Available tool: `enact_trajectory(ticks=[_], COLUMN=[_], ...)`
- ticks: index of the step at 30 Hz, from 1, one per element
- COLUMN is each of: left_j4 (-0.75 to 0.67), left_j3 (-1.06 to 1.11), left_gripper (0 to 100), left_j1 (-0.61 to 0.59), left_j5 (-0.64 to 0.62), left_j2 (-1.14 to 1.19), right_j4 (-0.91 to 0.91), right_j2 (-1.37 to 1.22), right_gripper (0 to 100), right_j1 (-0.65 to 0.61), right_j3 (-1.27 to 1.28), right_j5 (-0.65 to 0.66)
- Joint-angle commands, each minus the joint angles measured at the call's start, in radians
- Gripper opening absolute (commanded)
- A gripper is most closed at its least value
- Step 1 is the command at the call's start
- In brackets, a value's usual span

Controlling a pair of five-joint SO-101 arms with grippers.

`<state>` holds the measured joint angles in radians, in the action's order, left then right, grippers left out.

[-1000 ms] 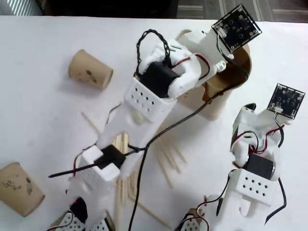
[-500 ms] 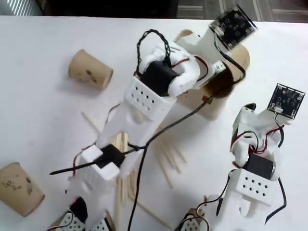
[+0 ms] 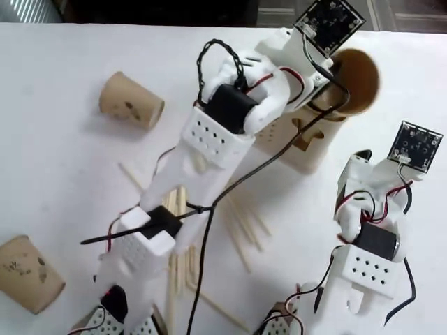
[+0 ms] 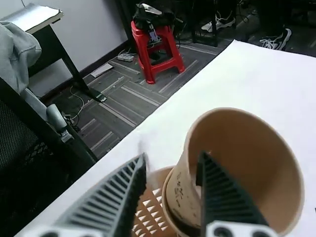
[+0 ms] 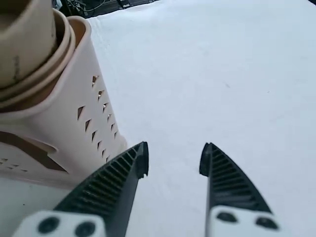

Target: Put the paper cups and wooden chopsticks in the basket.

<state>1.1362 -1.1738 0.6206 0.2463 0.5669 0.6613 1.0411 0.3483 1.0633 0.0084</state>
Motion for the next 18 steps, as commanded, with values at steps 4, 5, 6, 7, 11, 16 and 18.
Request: enact_trajectory(ticks=[4, 5, 6, 7, 11, 16, 18], left_j4=[-0.052, -0.052, -0.052, -0.052, -0.052, -0.023, 0.005], left_j3=[-0.005, -0.006, -0.006, -0.006, -0.002, -0.074, -0.114], left_gripper=[18, 18, 18, 18, 18, 18, 18], left_j1=[-0.015, -0.016, -0.016, -0.016, -0.042, -0.067, -0.058], left_j5=[-0.011, -0.011, -0.011, -0.009, -0.011, -0.012, -0.012], left_j2=[-0.01, -0.01, -0.01, -0.01, 0.047, 0.11, 0.108], right_j4=[-0.015, -0.015, -0.015, -0.015, -0.015, -0.015, -0.015], right_j2=[0.015, 0.015, 0.015, 0.015, 0.015, 0.015, 0.015], right_gripper=[17.7, 17.7, 17.7, 17.7, 17.8, 17.9, 17.9], right_j1=[0.005, 0.005, 0.005, 0.005, 0.005, 0.005, 0.005], right_j3=[-0.011, -0.011, -0.011, -0.011, -0.011, -0.011, -0.011], right_j5=[0.012, 0.012, 0.012, 0.012, 0.012, 0.012, 0.012])
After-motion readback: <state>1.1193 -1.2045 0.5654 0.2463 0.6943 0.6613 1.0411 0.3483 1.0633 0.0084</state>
